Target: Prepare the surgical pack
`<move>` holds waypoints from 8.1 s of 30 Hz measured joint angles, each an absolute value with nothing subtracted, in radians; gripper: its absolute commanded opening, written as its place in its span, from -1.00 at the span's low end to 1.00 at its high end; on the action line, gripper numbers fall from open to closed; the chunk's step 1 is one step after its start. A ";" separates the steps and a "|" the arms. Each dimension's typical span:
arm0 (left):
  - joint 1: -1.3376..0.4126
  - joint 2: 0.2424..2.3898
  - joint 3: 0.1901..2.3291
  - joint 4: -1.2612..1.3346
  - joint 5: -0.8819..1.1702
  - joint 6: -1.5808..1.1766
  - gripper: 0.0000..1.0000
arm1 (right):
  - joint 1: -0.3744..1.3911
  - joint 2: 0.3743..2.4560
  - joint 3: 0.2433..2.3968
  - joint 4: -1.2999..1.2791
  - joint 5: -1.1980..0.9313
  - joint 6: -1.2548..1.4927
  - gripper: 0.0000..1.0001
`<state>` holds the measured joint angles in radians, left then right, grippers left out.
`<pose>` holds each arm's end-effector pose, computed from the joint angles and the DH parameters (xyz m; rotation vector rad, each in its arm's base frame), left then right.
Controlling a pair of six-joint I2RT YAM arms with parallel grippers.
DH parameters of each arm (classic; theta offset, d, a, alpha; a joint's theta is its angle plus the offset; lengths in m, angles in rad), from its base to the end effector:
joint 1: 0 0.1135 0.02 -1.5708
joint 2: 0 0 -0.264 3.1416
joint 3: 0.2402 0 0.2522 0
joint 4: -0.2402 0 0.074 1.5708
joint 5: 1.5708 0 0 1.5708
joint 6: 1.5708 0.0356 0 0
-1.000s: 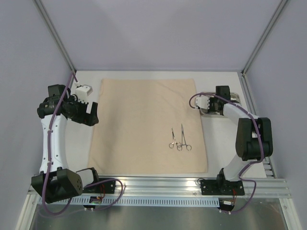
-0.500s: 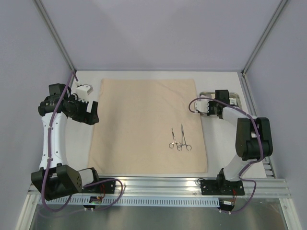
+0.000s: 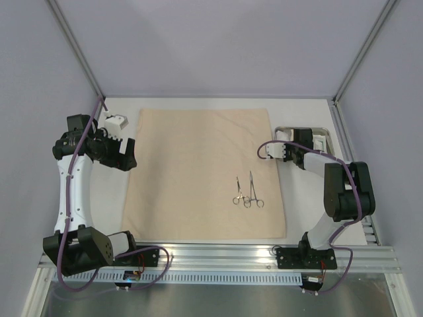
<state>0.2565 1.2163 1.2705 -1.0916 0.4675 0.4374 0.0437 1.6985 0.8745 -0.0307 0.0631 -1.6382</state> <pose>0.2203 0.0412 0.3432 0.3831 2.4454 -0.3236 0.3357 0.0124 0.1537 -1.9055 1.7457 -0.7488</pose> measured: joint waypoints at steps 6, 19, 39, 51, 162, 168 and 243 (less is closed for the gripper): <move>0.257 1.224 1.271 -1.080 0.469 0.439 0.95 | 0.044 1.699 0.870 0.004 0.078 -1.649 -0.92; 0.257 1.224 1.271 -1.079 0.469 0.453 0.95 | 0.044 1.699 0.858 0.014 0.079 -1.658 -0.82; 0.257 1.225 1.253 -1.062 0.469 0.456 0.95 | 0.072 1.610 0.905 0.011 0.098 -1.521 -0.20; 0.257 1.222 1.253 -1.097 0.354 0.428 0.95 | 0.185 1.402 1.431 -0.385 -0.018 -0.500 -0.47; 0.257 1.136 1.161 -1.159 0.305 0.522 0.96 | 0.236 1.597 1.109 -0.429 0.260 -1.328 -0.99; 0.257 1.151 1.196 -1.161 0.305 0.514 0.96 | 0.184 1.662 1.090 -0.305 0.255 -1.495 -0.99; 0.257 1.066 1.093 -1.137 0.470 0.417 0.94 | 0.460 1.490 1.051 -0.778 0.088 0.189 -0.47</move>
